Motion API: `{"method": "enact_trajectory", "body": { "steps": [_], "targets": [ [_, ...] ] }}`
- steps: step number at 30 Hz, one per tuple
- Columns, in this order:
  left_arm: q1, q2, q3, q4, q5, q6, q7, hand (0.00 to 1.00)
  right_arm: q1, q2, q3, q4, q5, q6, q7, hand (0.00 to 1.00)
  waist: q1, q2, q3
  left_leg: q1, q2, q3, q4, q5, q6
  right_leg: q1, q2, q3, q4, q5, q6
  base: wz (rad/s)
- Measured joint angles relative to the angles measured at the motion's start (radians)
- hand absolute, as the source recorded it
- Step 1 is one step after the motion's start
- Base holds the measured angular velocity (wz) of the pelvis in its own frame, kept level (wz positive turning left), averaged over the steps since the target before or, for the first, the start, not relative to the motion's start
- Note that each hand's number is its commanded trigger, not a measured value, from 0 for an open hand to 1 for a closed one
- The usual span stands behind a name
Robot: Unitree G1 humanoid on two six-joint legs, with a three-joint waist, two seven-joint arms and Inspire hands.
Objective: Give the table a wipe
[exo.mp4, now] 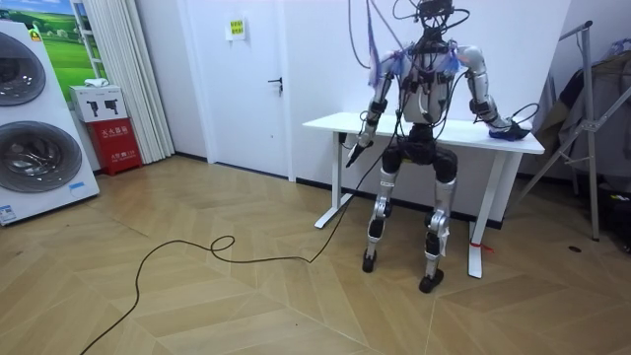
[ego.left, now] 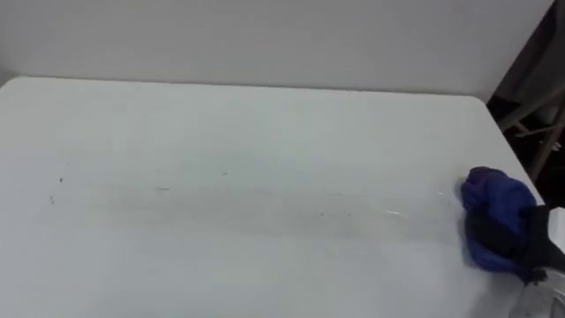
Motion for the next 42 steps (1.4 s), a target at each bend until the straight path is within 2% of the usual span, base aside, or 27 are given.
{"method": "enact_trajectory", "body": {
  "steps": [2, 3, 5, 6, 7, 8, 10, 12, 15, 17, 20, 22, 24, 26, 28, 30, 33, 35, 37, 38, 40, 41, 42],
  "targets": [
    [-0.008, -0.003, -0.017, 0.000, -0.029, 0.001, 0.019, 0.00, -0.019, 0.024, 0.057, -0.052, -0.005, 0.042, 0.003, 1.00, 0.005, 0.003, 0.0009, 0.008, -0.002, 0.002, -0.022, 0.001, 0.001, -0.012, 0.004, 0.010, 0.003, 0.003, -0.004, -0.32],
    [-0.014, -0.006, -0.017, 0.000, -0.039, 0.002, 0.020, 0.00, -0.030, 0.032, 0.077, -0.056, -0.005, 0.048, 0.005, 1.00, 0.004, 0.004, 0.0027, 0.008, -0.002, -0.002, -0.025, 0.002, 0.001, -0.014, 0.005, 0.011, 0.002, 0.005, -0.006, -0.21],
    [-0.048, -0.022, -0.046, -0.007, -0.054, 0.009, 0.022, 0.00, -0.074, 0.060, 0.144, -0.097, -0.046, 0.102, 0.051, 1.00, 0.006, 0.008, 0.0046, 0.011, -0.002, -0.008, -0.029, 0.003, 0.001, -0.015, 0.008, 0.011, 0.002, 0.006, -0.007, -0.03],
    [-0.057, -0.026, -0.055, -0.012, -0.054, 0.009, 0.022, 0.00, -0.084, 0.070, 0.163, -0.110, -0.055, 0.115, 0.064, 1.00, 0.009, 0.008, 0.0052, 0.011, -0.002, -0.008, -0.031, 0.004, 0.000, -0.015, 0.008, 0.011, 0.002, 0.006, -0.007, 0.00],
    [-0.076, -0.037, -0.058, -0.025, -0.054, 0.009, 0.021, 0.00, -0.104, 0.086, 0.202, -0.135, -0.059, 0.131, 0.090, 1.00, 0.016, 0.005, 0.0105, 0.012, -0.002, -0.008, -0.034, 0.006, 0.000, -0.015, 0.009, 0.011, 0.001, 0.006, -0.007, 0.00],
    [-0.083, -0.045, -0.059, -0.032, -0.053, 0.007, 0.018, 0.00, -0.128, 0.110, 0.239, -0.143, -0.071, 0.131, 0.105, 1.00, 0.024, 0.000, 0.0175, 0.013, -0.002, -0.008, -0.037, 0.008, 0.000, -0.015, 0.009, 0.012, 0.001, 0.006, -0.007, 0.00],
    [-0.090, -0.052, -0.060, -0.036, -0.052, 0.018, 0.016, 0.00, -0.157, 0.131, 0.291, -0.142, -0.107, 0.130, 0.129, 1.00, 0.028, -0.005, 0.0248, 0.009, -0.003, -0.009, -0.039, 0.009, 0.000, -0.016, 0.009, 0.011, -0.003, 0.006, -0.007, 0.05],
    [-0.084, -0.056, -0.067, -0.050, -0.052, 0.030, 0.015, 0.00, -0.159, 0.133, 0.312, -0.144, -0.137, 0.124, 0.143, 1.00, 0.049, -0.008, 0.0220, 0.008, -0.005, -0.012, -0.045, 0.011, 0.000, -0.020, 0.008, 0.010, -0.012, 0.007, -0.005, 0.06],
    [-0.054, -0.056, -0.052, -0.083, -0.051, 0.049, 0.016, 0.00, -0.129, 0.127, 0.307, -0.145, -0.156, 0.097, 0.136, 1.00, 0.047, -0.018, 0.0159, 0.004, -0.006, -0.021, -0.046, 0.011, 0.001, -0.020, 0.008, 0.006, -0.016, 0.007, -0.004, 0.07],
    [-0.028, -0.055, -0.042, -0.103, -0.048, 0.049, 0.016, 0.00, -0.093, 0.126, 0.288, -0.127, -0.151, 0.055, 0.110, 1.00, 0.024, -0.020, 0.0133, 0.015, -0.006, -0.044, -0.049, 0.011, 0.001, 0.009, 0.008, -0.019, -0.021, 0.007, -0.004, 0.30],
    [0.008, -0.054, 0.004, -0.131, 0.005, 0.039, 0.019, 0.00, -0.033, 0.122, 0.219, -0.107, -0.151, 0.006, 0.069, 1.00, 0.015, -0.027, 0.0078, 0.033, -0.010, -0.070, -0.050, 0.011, 0.001, 0.051, 0.007, -0.049, -0.056, 0.008, -0.001, 0.30],
    [0.024, -0.043, 0.023, -0.135, 0.023, 0.035, 0.023, 0.00, -0.010, 0.118, 0.174, -0.077, -0.125, -0.013, 0.021, 1.00, 0.008, -0.028, 0.0075, 0.035, -0.011, -0.084, -0.050, 0.011, 0.001, 0.070, 0.007, -0.068, -0.068, 0.008, 0.000, 0.24],
    [0.037, -0.035, 0.035, -0.135, 0.022, 0.034, 0.024, 0.00, 0.003, 0.108, 0.144, -0.060, -0.102, -0.014, -0.008, 1.00, 0.006, -0.028, 0.0076, 0.036, -0.012, -0.089, -0.048, 0.011, 0.001, 0.076, 0.007, -0.073, -0.069, 0.006, 0.003, 0.12],
    [0.047, -0.032, 0.033, -0.135, 0.023, 0.030, 0.029, 0.00, 0.004, 0.081, 0.142, -0.039, -0.083, -0.017, -0.012, 1.00, 0.008, -0.026, 0.0082, 0.030, -0.012, -0.090, -0.041, 0.011, 0.001, 0.079, 0.006, -0.072, -0.071, 0.005, 0.004, 0.00],
    [0.043, -0.036, 0.029, -0.130, 0.020, 0.024, 0.030, 0.00, -0.013, 0.080, 0.148, -0.030, -0.077, -0.014, -0.005, 1.00, 0.022, -0.024, 0.0073, 0.030, -0.012, -0.090, -0.041, 0.012, 0.000, 0.077, 0.006, -0.069, -0.068, 0.004, 0.005, -0.02],
    [0.040, -0.048, 0.022, -0.130, 0.014, 0.021, 0.032, 0.00, -0.039, 0.084, 0.159, -0.031, -0.078, 0.014, 0.020, 1.00, 0.030, -0.023, 0.0070, 0.029, -0.012, -0.090, -0.041, 0.014, -0.001, 0.072, 0.007, -0.065, -0.063, 0.004, 0.005, -0.08],
    [0.007, -0.058, -0.041, -0.114, -0.001, 0.021, 0.034, 0.00, -0.098, 0.098, 0.220, -0.080, -0.091, 0.114, 0.102, 1.00, 0.064, -0.020, 0.0071, 0.026, -0.011, -0.083, -0.049, 0.017, -0.002, 0.035, 0.012, -0.032, -0.042, 0.009, -0.003, -0.37],
    [-0.053, -0.073, -0.095, -0.073, -0.005, 0.024, 0.035, 0.00, -0.176, 0.131, 0.343, -0.145, -0.142, 0.183, 0.199, 1.00, 0.099, -0.020, 0.0093, 0.010, -0.009, -0.083, -0.052, 0.018, -0.001, -0.008, 0.020, 0.003, -0.022, 0.018, -0.014, -0.50],
    [-0.086, -0.087, -0.123, -0.066, -0.005, 0.027, 0.032, 0.00, -0.235, 0.155, 0.446, -0.183, -0.210, 0.212, 0.269, 1.00, 0.120, -0.024, 0.0089, -0.003, -0.009, -0.081, -0.052, 0.018, -0.001, -0.030, 0.020, 0.009, -0.013, 0.020, -0.016, -0.17],
    [-0.101, -0.092, -0.135, -0.067, -0.003, 0.031, 0.027, 0.00, -0.274, 0.182, 0.500, -0.199, -0.234, 0.216, 0.313, 1.00, 0.133, -0.023, 0.0165, -0.006, -0.009, -0.082, -0.052, 0.018, 0.000, -0.032, 0.020, 0.009, -0.015, 0.020, -0.016, 0.00],
    [-0.111, -0.095, -0.136, -0.080, -0.002, 0.041, 0.016, 0.00, -0.312, 0.213, 0.549, -0.204, -0.262, 0.209, 0.357, 1.00, 0.150, -0.026, 0.0248, -0.009, -0.010, -0.090, -0.053, 0.018, 0.000, -0.032, 0.020, 0.001, -0.017, 0.020, -0.016, 0.17],
    [-0.113, -0.095, -0.137, -0.080, -0.003, 0.043, 0.013, 0.00, -0.319, 0.223, 0.562, -0.206, -0.264, 0.207, 0.380, 1.00, 0.167, -0.030, 0.0260, -0.015, -0.011, -0.105, -0.054, 0.018, 0.000, -0.031, 0.017, -0.017, -0.018, 0.020, -0.016, 0.32],
    [-0.111, -0.094, -0.137, -0.080, -0.003, 0.049, 0.013, 0.00, -0.318, 0.225, 0.568, -0.206, -0.264, 0.207, 0.387, 1.00, 0.169, -0.030, 0.0260, -0.021, -0.012, -0.117, -0.054, 0.018, 0.000, -0.031, 0.016, -0.028, -0.017, 0.020, -0.015, 0.42]
  ]
}}
